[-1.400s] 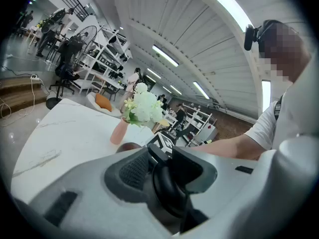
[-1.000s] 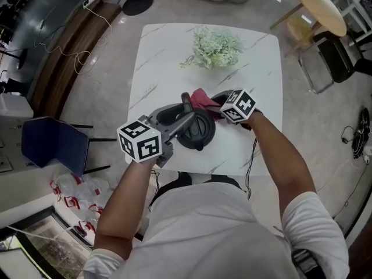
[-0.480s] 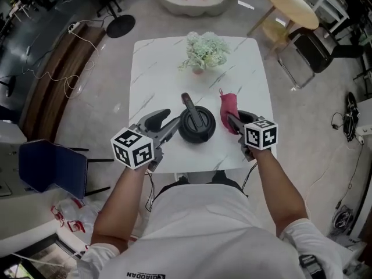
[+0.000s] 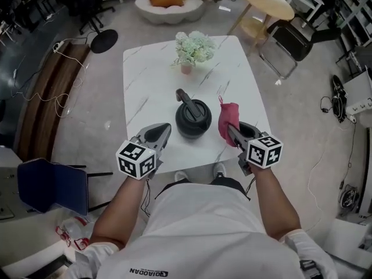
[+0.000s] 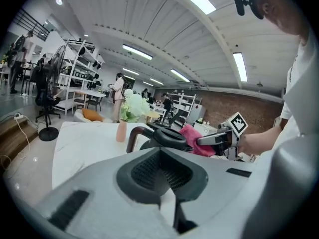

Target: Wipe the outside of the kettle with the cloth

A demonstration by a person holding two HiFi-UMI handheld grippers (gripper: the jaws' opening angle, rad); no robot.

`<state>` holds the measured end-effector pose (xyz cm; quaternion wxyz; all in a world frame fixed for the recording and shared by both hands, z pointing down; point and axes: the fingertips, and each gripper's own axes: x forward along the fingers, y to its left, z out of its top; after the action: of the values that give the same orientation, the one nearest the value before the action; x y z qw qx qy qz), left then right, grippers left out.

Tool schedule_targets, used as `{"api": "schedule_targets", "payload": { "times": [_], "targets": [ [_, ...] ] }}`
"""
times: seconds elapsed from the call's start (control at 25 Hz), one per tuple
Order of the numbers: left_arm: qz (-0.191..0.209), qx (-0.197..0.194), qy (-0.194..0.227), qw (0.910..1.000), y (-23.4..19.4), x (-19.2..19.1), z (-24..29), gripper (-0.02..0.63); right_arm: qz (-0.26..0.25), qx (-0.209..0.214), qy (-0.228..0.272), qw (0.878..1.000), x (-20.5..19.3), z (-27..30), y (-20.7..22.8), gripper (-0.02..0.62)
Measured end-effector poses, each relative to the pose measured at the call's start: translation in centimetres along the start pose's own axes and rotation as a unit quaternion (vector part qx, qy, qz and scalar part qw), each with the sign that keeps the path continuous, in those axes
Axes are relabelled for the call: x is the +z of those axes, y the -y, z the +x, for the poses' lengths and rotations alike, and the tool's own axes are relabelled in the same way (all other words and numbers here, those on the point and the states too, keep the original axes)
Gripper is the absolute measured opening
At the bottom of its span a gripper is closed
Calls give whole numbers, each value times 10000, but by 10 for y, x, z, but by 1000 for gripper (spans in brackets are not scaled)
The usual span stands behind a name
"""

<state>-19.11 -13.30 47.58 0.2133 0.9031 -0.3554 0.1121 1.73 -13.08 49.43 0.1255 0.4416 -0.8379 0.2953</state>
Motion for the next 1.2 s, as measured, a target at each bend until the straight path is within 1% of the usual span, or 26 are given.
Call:
{"api": "schedule_targets", "payload": {
  "times": [0.12,0.24,0.36,0.48,0.64,0.8,0.92,1.2],
  "targets": [
    [-33,74,-4,10000,9,-1,-2,-2,43,11,189,9998,3,-14,-4,97],
    [-24,295,-2,9996,14,-6,-9,0,69,26,353,9994,8,-26,-4,97],
    [-163,470,83,9987,21,-8,-15,0,-5,121,398,9991,14,-37,-5,97],
    [-246,640,233,9974,32,-6,-16,0,-204,269,388,9987,21,-49,-5,97],
    [-255,918,378,9947,46,-6,-20,0,-419,424,373,9975,21,-60,-4,97],
    [-228,1141,443,9922,63,-9,-23,0,-640,460,365,9962,15,-73,-3,97],
    [-196,1229,424,9913,77,-17,-23,0,-748,517,324,9953,7,-81,-4,96],
    [-302,1378,412,9891,101,-27,-19,0,-846,724,48,9938,-16,-93,-6,95]
  ]
}}
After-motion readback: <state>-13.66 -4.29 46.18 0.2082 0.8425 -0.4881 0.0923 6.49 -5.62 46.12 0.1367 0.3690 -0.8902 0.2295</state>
